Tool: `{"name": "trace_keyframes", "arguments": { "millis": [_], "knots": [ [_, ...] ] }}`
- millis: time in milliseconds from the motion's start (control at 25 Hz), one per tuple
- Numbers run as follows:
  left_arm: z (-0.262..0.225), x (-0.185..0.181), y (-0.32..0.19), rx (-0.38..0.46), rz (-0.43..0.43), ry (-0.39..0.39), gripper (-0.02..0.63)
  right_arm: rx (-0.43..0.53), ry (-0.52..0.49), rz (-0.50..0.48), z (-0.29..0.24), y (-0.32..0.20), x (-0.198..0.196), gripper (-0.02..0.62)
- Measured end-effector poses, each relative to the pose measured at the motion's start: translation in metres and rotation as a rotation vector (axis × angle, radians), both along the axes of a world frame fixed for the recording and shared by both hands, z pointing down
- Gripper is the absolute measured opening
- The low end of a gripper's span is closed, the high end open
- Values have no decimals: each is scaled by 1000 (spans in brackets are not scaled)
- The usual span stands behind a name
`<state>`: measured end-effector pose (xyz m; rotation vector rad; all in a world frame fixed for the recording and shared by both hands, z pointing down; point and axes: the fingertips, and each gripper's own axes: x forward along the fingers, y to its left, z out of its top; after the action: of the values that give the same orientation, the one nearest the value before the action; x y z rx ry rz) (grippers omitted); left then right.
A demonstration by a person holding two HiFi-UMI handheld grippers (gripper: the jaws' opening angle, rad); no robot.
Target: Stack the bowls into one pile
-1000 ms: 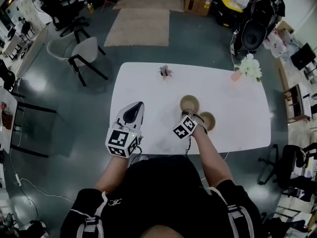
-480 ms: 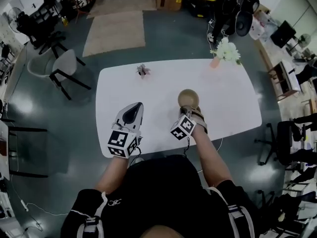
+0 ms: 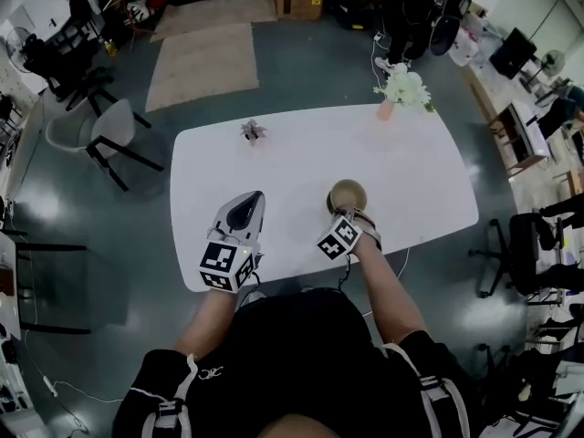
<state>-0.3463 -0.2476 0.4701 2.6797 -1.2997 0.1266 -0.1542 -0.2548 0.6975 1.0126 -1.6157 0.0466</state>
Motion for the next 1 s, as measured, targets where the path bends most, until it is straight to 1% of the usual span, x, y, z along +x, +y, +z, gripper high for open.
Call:
{"name": "trace_keyframes", "arguments": {
  "millis": [160, 280, 360, 440, 480, 600, 680, 720, 800, 880, 920, 1000],
  "knots": [
    [4, -7, 4, -9, -22, -8, 12, -25, -1, -7, 13, 3, -1, 35],
    [5, -8, 7, -14, -30, -13, 12, -29, -33, -6, 16, 3, -3, 43],
    [5, -7, 8, -15, -29, -15, 12, -26, -70, 3, 15, 2, -4, 54],
    [4, -6, 7, -15, -26, -17, 12, -28, -113, 24, 12, 1, -4, 93],
    [4, -6, 6, -15, -24, -19, 12, -26, -139, 40, 8, 0, -4, 100],
    [6, -7, 3, -19, -22, -19, 12, 8, -258, 105, -9, -5, -6, 101],
    [6, -8, 0, -19, -20, -16, 12, 74, -390, 150, -34, -10, -11, 98],
    [5, -8, -2, -18, -18, -14, 12, 125, -467, 170, -52, -14, -13, 98],
    [2, -5, -5, -15, -14, -10, 12, 268, -610, 212, -95, -22, -10, 77],
    [-1, 0, -6, -15, -10, -3, 12, 444, -724, 251, -144, -25, 2, 19],
    [-3, 3, -7, -15, -6, 0, 12, 525, -774, 265, -167, -24, 8, 17],
    [-7, 12, -7, -11, 5, 2, 12, 655, -852, 286, -208, -19, 19, 16]
  ]
}}
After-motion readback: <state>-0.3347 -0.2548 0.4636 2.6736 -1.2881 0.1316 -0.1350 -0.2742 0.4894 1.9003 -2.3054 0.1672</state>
